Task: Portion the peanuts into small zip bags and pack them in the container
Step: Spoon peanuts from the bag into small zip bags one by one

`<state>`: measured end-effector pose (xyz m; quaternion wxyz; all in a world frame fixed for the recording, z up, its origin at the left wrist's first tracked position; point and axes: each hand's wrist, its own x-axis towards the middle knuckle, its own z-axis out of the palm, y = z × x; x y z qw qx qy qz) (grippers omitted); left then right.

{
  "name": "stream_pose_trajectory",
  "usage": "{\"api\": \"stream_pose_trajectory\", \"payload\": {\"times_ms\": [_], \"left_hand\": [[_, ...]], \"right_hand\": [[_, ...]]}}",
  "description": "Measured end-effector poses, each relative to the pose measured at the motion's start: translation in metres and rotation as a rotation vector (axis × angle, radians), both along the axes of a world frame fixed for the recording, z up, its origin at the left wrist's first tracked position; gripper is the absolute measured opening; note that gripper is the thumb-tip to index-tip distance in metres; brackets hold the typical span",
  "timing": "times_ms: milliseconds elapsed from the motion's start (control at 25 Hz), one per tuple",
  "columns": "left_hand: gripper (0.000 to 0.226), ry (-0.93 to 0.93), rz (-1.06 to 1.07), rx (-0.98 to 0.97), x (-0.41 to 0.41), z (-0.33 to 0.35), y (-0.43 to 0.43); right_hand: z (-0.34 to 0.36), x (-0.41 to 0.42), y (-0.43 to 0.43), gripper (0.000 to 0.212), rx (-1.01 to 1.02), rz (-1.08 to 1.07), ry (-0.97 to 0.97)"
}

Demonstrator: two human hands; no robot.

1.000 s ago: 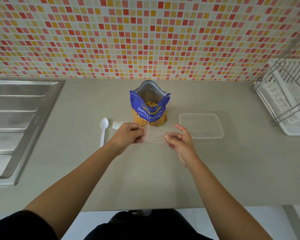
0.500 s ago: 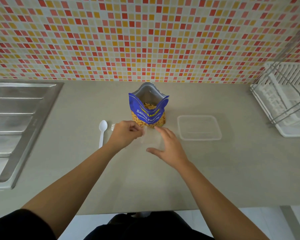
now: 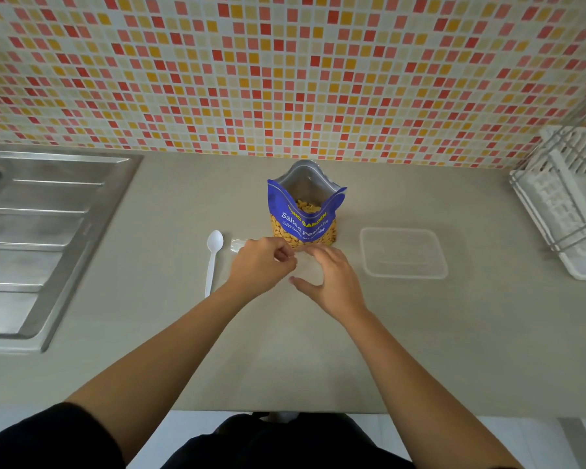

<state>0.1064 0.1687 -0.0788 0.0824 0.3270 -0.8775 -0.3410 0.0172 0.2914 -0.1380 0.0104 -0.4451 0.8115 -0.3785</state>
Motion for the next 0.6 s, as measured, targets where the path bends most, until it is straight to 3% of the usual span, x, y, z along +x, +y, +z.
{"api": "stream_pose_trajectory", "payload": {"times_ms": [120,240,360,600], "left_hand": [[0.015,0.114,0.278,0.118,0.010,-0.017,-0.033],[0.020,-0.099,0.496,-0.015,0.040,-0.052,-0.083],[0.030,-0.310,0.519,0.017,0.060,-0.078,-0.098],[0.025,-0.341,0.485,0.092,0.054,-0.085,-0.103]], "right_hand": [[0.000,-0.002,0.006,0.053,-0.129,-0.012,-0.243],[0.003,0.000,0.013,0.053,-0.200,-0.030,-0.395],[0.007,0.001,0.017,0.054,-0.209,-0.036,-0.440],[0.010,-0.003,0.017,0.056,-0.182,-0.041,-0.434]]}}
